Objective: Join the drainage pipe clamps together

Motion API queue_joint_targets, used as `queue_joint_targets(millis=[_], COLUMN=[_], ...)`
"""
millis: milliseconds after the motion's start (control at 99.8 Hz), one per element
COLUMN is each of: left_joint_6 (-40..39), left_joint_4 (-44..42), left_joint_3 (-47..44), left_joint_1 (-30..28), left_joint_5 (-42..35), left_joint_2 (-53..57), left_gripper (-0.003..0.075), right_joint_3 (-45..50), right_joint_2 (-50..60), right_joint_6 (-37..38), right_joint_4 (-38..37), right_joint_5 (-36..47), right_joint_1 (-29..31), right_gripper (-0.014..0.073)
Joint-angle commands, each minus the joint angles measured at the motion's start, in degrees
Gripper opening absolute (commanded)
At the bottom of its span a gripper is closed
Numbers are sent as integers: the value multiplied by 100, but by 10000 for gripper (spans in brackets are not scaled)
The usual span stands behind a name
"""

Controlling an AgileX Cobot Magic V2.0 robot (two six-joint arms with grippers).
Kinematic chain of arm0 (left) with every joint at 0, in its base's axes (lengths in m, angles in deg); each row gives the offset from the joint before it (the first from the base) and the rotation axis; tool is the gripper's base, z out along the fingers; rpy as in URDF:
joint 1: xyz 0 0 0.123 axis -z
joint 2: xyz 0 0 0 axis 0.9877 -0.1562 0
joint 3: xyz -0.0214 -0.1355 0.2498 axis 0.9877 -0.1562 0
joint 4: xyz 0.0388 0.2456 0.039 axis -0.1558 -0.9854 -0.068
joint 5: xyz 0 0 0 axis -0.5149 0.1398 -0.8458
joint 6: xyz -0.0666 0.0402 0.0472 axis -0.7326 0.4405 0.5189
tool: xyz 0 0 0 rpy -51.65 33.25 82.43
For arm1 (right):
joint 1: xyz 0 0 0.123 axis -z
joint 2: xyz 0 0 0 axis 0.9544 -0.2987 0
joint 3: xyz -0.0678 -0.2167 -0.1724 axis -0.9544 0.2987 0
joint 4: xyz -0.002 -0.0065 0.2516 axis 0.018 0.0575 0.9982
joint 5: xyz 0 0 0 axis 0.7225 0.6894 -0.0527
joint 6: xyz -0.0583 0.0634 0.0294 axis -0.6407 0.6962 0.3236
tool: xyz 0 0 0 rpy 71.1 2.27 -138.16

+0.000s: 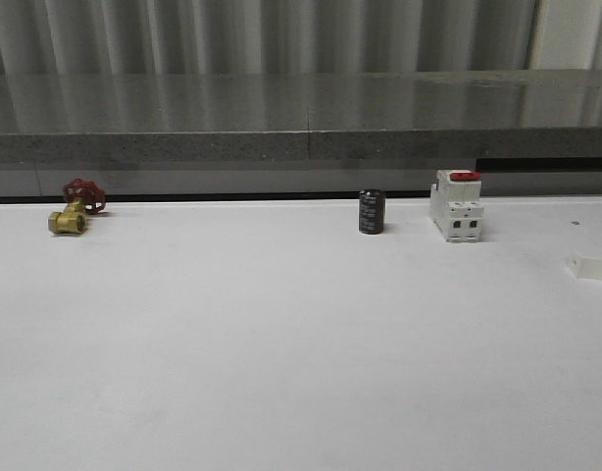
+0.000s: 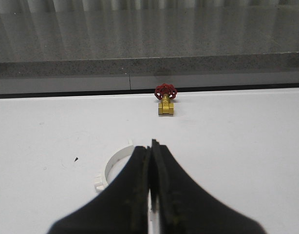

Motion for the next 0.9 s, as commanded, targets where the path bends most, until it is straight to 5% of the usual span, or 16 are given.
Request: queue_joint_targets(millis=[0, 100, 311, 381, 531, 601, 892], left_joint_6=[-45, -45, -45, -45, -45, -128, -816], left_joint_4=[25, 83, -5, -28, -103, -258, -687], left_joint_3=[663, 1193, 1825, 2010, 2343, 2493, 3115], left_joint_1=[-6, -6, -6, -6, -6, -24, -666], left_joint_5=[266, 988, 1083, 1156, 1144, 1104, 1130], left_joint_2=[-450, -981, -2148, -2559, -3403, -3781, -5390], left_gripper=[-21, -21, -2, 79, 378, 444, 439], right_joint_3=[-97, -97, -97, -97, -97, -97, -97], right_joint_2=[118, 118, 118, 118, 118, 118, 118], right_joint_6=[-43, -43, -43, -43, -43, -43, -43], right_joint_4=[9, 9, 9, 9, 9, 9, 9], right_joint_5=[396, 396, 396, 396, 396, 396, 396], right_joint_1=[36, 36, 36, 36, 36, 36, 36], right_gripper=[-65, -65, -65, -65, -65, -65, -65])
